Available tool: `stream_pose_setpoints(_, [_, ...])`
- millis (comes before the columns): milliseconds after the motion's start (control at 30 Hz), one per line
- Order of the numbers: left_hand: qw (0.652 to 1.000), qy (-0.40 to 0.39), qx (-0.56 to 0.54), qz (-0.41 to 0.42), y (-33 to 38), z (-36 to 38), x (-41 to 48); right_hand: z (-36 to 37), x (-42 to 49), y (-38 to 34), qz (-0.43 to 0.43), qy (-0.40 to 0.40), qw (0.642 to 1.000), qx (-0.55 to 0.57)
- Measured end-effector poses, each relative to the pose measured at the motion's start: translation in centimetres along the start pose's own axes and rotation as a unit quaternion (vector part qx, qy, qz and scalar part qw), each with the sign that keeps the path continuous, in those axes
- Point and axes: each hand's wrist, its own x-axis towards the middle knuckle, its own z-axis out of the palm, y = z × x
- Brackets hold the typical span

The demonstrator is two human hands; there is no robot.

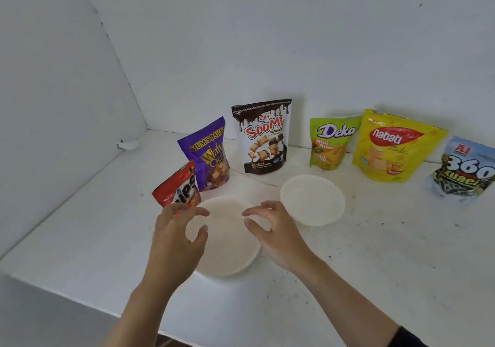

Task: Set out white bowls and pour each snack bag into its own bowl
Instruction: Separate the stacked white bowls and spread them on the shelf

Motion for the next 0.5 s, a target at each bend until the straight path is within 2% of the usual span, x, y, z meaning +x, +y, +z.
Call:
stream_pose_setpoints(133, [0.996,-0.054,-0.045,-0.049,-2.2,0.6,-0.8,1.7,-0.4,0.2,0.048,-0.012,0.999,-0.009])
stream_pose_setpoints(233, [0.994,-0.05,-0.074,-0.069,-3.0,0.9,-0.8,2.1,-0.1,0.1,0.051,0.026,0.998,-0.033])
stream_pose_setpoints(367, [0.989,-0.047,-0.11,-0.085,-3.4,1.0,-0.8,2.6,0.1,0.2,0.051,0.038,0.996,-0.058])
stream_pose_setpoints(500, [0.984,-0.092,-0.11,-0.102,-3.3,0.9,-0.4,2.5,0.3,0.0,0.07,0.04,0.996,-0.032])
